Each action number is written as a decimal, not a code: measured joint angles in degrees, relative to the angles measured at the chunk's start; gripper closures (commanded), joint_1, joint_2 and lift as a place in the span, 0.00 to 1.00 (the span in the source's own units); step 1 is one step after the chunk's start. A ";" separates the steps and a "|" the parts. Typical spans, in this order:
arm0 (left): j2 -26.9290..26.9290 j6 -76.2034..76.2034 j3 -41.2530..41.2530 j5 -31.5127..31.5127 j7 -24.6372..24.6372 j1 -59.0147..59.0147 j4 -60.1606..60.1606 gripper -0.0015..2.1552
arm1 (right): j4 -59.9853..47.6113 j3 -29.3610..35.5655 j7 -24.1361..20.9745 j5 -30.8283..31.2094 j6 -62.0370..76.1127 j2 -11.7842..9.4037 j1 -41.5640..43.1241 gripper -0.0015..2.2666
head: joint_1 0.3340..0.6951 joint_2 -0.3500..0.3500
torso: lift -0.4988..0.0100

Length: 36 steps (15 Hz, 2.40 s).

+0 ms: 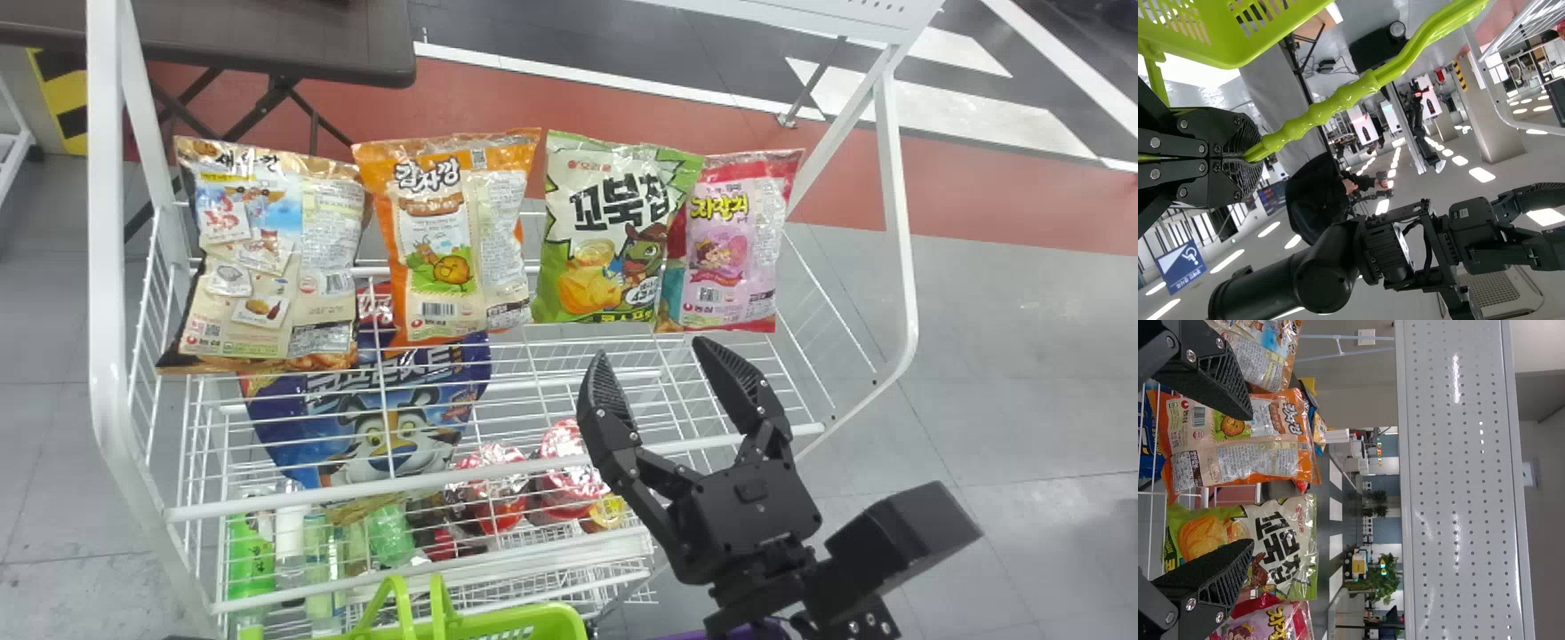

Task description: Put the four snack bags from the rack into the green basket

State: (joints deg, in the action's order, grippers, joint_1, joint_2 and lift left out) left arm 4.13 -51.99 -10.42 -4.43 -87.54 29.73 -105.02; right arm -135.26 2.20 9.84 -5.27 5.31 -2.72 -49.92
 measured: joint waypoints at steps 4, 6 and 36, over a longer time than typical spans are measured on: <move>-0.11 0.00 -0.14 0.27 0.09 0.00 0.19 0.99 | 0.40 -0.06 0.10 0.00 0.47 -0.04 0.39 0.08 | 1.00 0.00 | 0.97; -0.10 0.00 -0.24 0.30 0.09 0.04 0.16 0.99 | 0.52 -0.06 0.10 0.00 0.67 -0.11 0.55 0.08 | 1.00 0.00 | 0.97; 3.33 9.32 -1.71 -1.72 -1.10 -4.59 6.88 0.99 | 47.86 -25.39 4.18 4.05 -9.98 2.72 50.02 0.82 | 1.00 0.58 | 0.97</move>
State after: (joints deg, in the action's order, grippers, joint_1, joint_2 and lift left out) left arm 7.46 -42.67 -12.13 -6.15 -88.63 25.14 -98.14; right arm -87.40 -23.19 14.01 -1.22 -4.66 0.00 0.10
